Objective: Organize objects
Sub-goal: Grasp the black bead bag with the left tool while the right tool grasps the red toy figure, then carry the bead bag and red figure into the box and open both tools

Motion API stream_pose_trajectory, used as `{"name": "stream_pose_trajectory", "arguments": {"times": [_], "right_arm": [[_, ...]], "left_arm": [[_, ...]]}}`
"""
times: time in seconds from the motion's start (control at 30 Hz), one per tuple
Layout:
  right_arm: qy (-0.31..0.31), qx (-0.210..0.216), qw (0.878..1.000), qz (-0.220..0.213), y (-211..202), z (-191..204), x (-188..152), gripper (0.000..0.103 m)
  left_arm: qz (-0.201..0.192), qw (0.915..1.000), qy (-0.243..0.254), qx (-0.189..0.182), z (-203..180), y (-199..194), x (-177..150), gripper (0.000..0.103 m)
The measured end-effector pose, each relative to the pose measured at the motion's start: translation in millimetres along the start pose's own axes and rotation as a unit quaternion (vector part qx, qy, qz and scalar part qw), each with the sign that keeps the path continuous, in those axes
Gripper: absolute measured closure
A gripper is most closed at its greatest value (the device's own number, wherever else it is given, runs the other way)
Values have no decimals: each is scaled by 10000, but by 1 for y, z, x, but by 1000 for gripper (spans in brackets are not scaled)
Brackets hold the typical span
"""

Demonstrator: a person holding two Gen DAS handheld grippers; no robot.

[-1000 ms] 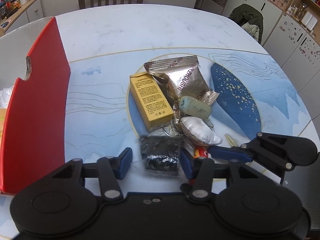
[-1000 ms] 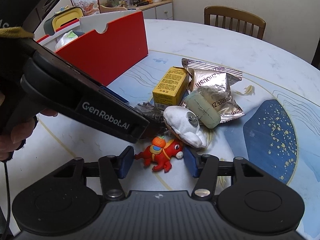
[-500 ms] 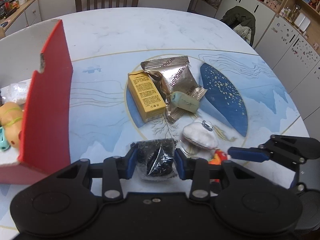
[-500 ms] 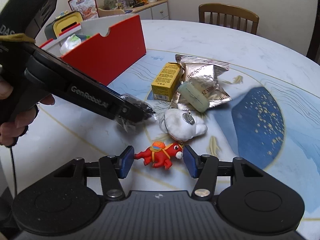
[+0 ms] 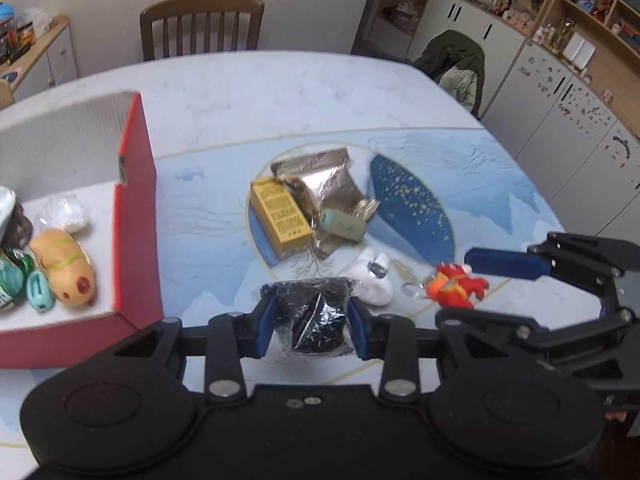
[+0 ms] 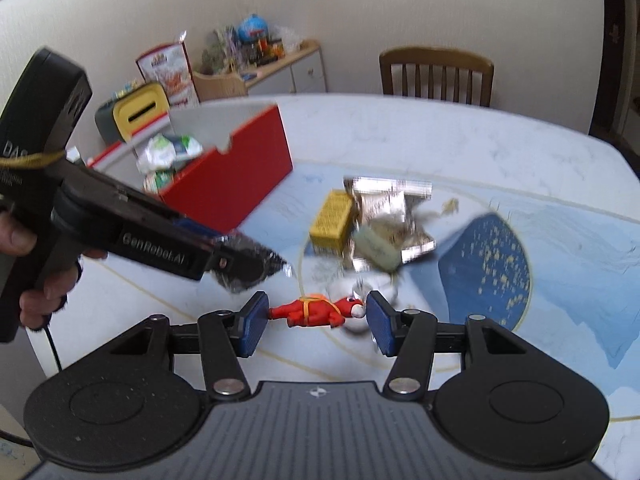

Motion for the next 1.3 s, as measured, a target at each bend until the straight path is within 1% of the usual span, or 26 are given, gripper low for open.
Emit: {"name": "stream_pose_trajectory", "arguments": {"times": [0.1,0.33,0.5,0.7,0.87,0.97,1.3], "right_arm": [[-52,-51,9998,-176,-8,8,12,50],[-61,-80,9990,-437,-18,30,36,50],[-156,-58,9981,-596,-21,51,56,50],[-323,-2,9969,-716,-17,82,81,50],[-404,81,9959,-803,-8,108,100,50],[-479,121,9953,-832,1,125,110,50],[-600,244,9944,-836,44,174,138,50]], "left_arm": [[-84,10000,13,-7,4,-13,2,67],[-352,9992,166,-19,20,-45,11,67],[-458,9987,220,35,41,-63,15,67],[-527,9980,276,206,74,-78,16,67],[-583,9975,262,301,104,-91,16,67],[-577,9970,278,446,122,-94,13,67],[-522,9961,-8,718,194,-107,3,67]]}}
Point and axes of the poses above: each gripper's, at about its wrist camera, not at the fingertips, and y roughly the way its jaws point, z to its left, x to its top, the point moved 4 cm from there along y, roughly the way its jaws point, and after that the axes turned 4 degrees about y, right-handed, at the moved point
